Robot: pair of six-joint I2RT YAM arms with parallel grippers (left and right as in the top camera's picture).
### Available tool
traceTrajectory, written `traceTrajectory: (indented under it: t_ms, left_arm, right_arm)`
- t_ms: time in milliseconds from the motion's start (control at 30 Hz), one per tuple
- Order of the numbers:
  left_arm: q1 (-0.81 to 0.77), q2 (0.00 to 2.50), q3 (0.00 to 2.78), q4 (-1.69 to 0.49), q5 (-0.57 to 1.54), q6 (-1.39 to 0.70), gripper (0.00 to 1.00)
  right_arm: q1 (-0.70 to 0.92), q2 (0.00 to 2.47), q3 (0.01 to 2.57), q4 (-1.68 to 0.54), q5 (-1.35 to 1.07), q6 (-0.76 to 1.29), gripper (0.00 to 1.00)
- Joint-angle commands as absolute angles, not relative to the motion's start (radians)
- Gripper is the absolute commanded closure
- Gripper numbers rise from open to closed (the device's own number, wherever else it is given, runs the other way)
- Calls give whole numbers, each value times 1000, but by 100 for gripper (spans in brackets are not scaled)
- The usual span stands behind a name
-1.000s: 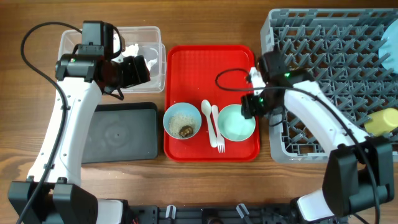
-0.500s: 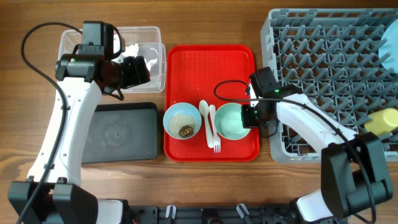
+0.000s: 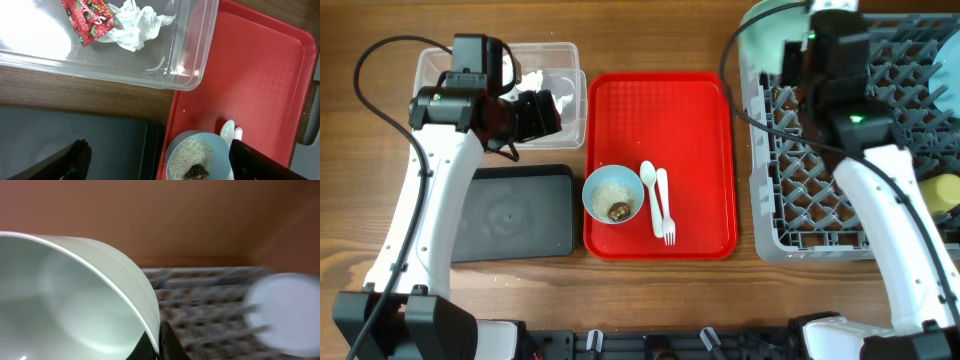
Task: Sort waste into correct bins and load items into the dishwasher rack
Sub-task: 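Carry the green bowl into the rack and release it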
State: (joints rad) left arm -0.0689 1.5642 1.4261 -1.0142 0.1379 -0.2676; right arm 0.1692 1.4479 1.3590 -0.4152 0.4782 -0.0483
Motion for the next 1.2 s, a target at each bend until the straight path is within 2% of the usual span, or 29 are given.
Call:
traceTrajectory:
  t_ms: [0,233,567,633,733,867,1033,1167]
  left_arm:
    - [-65,1544,1427,-1015,129,-269,10]
    - [-65,1544,1427,-1015,129,-269,10]
    - [-65,1544,1427,-1015,129,-269,10]
    - [-65,1544,1427,-1015,129,-269,10]
    - [-65,1544,1427,-1015,129,-269,10]
    - [-65,1544,1427,-1015,129,-269,11]
    - [-65,1544,1427,-1019,129,-269,10]
    - [-65,1544,1427,-1034,129,-269,10]
  right_arm:
    - [123,1449,1365,-408,680,-141,96]
    - [39,1449,1364,-404,802,-184,96]
    - [-175,1449,1364,-338,865,-209,96]
    - [-202,1452,1362,-276,844,-282,96]
    - [-241,1492,1361,-147,758,-522,96]
    - [-284,1604,1361,72,772,-778,96]
    - [-314,1781,1361,367,891,-963,96]
    - [-323,1900,1361,438,897,-1029,96]
